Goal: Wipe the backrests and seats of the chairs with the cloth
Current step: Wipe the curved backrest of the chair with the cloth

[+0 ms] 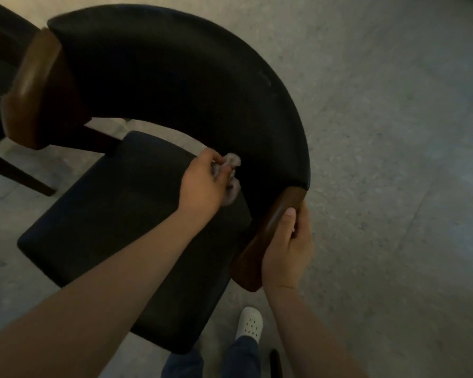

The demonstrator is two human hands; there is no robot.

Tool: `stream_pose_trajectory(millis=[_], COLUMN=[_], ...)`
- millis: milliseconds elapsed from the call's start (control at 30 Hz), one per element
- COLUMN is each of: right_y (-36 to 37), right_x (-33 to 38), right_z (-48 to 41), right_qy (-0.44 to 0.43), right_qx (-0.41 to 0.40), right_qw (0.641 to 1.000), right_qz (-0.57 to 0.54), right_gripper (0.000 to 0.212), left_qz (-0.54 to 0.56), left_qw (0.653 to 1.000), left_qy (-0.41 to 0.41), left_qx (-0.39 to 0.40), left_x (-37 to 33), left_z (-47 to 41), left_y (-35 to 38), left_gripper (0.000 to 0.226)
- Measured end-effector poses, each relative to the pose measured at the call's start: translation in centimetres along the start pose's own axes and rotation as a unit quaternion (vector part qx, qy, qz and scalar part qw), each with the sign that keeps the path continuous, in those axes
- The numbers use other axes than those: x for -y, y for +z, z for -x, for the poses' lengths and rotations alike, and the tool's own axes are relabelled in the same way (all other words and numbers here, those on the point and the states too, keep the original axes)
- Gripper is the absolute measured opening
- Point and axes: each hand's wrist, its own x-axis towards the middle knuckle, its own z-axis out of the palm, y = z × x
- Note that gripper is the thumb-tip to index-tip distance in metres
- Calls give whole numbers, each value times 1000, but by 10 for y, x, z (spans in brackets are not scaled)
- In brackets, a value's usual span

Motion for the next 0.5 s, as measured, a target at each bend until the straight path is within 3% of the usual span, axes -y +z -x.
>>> stream_pose_trajectory(millis=[100, 233, 500], right_y=[-5, 15, 25], right_x=[14, 37, 25], right_z=[-29, -62, -61], right_qy=[2, 8, 23], right_qx=[-33, -46, -116], right_qw=[999, 998, 988], right_qz=[-30, -45, -95], right_gripper=[46, 28, 33], left_qz=[-32, -36, -6], left_qw=[995, 992, 979], left_qy=[90, 111, 195], left_qx=[-36, -56, -57], left_x=[-20, -46, -91], left_z=[2, -8, -15], left_y=[-11, -15, -5], left_gripper=[19, 13, 13])
